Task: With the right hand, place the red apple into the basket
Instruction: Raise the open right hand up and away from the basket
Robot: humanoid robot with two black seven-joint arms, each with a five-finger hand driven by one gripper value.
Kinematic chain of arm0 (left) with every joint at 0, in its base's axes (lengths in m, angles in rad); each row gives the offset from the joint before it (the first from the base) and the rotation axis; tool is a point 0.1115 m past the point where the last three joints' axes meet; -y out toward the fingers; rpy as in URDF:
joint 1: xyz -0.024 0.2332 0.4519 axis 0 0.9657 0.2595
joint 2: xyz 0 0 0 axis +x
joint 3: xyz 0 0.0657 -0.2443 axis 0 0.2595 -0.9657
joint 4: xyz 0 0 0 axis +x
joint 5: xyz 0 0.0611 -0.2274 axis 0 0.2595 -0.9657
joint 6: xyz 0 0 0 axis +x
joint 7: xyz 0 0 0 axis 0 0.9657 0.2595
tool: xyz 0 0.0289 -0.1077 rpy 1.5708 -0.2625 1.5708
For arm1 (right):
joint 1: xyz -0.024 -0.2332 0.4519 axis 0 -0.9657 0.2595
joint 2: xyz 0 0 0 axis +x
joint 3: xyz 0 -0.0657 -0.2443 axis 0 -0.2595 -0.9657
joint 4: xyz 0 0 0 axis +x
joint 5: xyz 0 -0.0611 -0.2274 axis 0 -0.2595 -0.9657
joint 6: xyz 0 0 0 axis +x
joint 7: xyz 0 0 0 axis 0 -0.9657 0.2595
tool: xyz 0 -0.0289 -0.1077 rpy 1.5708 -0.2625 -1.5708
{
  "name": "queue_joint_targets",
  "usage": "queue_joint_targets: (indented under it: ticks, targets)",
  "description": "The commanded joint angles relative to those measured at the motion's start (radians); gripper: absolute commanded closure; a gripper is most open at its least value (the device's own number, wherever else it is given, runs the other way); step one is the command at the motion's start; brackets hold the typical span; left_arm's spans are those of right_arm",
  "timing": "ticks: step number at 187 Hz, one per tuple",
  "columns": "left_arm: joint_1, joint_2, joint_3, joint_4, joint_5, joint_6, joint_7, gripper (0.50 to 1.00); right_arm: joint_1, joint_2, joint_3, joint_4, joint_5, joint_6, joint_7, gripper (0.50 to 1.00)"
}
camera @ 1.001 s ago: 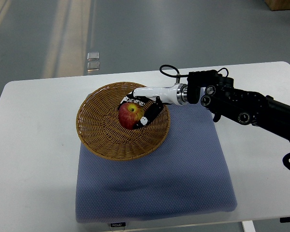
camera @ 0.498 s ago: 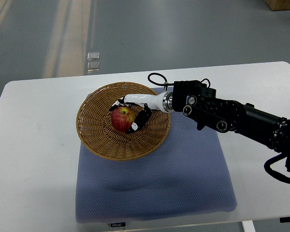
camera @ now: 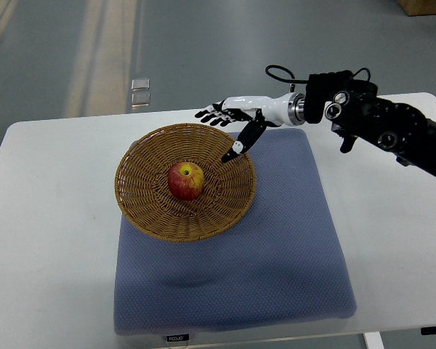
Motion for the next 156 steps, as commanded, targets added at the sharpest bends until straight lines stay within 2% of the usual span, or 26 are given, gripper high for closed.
queue_joint_targets:
  ticks: [1, 10, 20, 21, 27, 36, 37, 39, 65, 111, 156]
  targets:
    - [0.000, 0.000, 0.000, 0.000, 0.000, 0.000, 0.000, 0.500, -0.020, -0.029, 0.040, -0.017, 0.090, -0.016, -0.005, 0.576]
    - [0.000, 0.000, 0.000, -0.002, 0.000, 0.000, 0.000, 0.500, -0.046, -0.030, 0.060, -0.026, 0.150, -0.060, -0.006, 0.576]
    - [0.000, 0.000, 0.000, -0.002, 0.000, 0.000, 0.000, 0.500, -0.046, -0.030, 0.060, -0.026, 0.150, -0.060, -0.006, 0.576]
    - [0.000, 0.000, 0.000, -0.003, 0.000, 0.000, 0.000, 0.500, -0.075, -0.032, 0.081, -0.048, 0.220, -0.135, -0.009, 0.576]
    - [0.000, 0.000, 0.000, -0.003, 0.000, 0.000, 0.000, 0.500, -0.092, -0.027, 0.094, -0.070, 0.268, -0.188, -0.016, 0.576]
    - [0.000, 0.000, 0.000, -0.003, 0.000, 0.000, 0.000, 0.500, -0.092, -0.027, 0.094, -0.070, 0.268, -0.188, -0.016, 0.576]
    - [-0.002, 0.000, 0.000, -0.005, 0.000, 0.000, 0.000, 0.500, -0.112, -0.017, 0.106, -0.114, 0.356, -0.265, -0.029, 0.576]
    - [-0.002, 0.000, 0.000, -0.005, 0.000, 0.000, 0.000, 0.500, -0.115, -0.017, 0.106, -0.125, 0.377, -0.280, -0.029, 0.576]
    - [-0.006, 0.000, 0.000, -0.006, 0.000, 0.000, 0.000, 0.500, -0.140, -0.009, 0.098, -0.220, 0.618, -0.379, -0.032, 0.576]
    - [-0.006, 0.000, -0.002, -0.006, 0.000, 0.000, 0.000, 0.500, -0.182, -0.001, 0.111, -0.233, 0.794, -0.401, -0.022, 0.574]
    - [-0.006, 0.000, -0.002, -0.006, 0.000, 0.000, -0.002, 0.500, -0.212, 0.003, 0.111, -0.231, 0.801, -0.396, -0.019, 0.574]
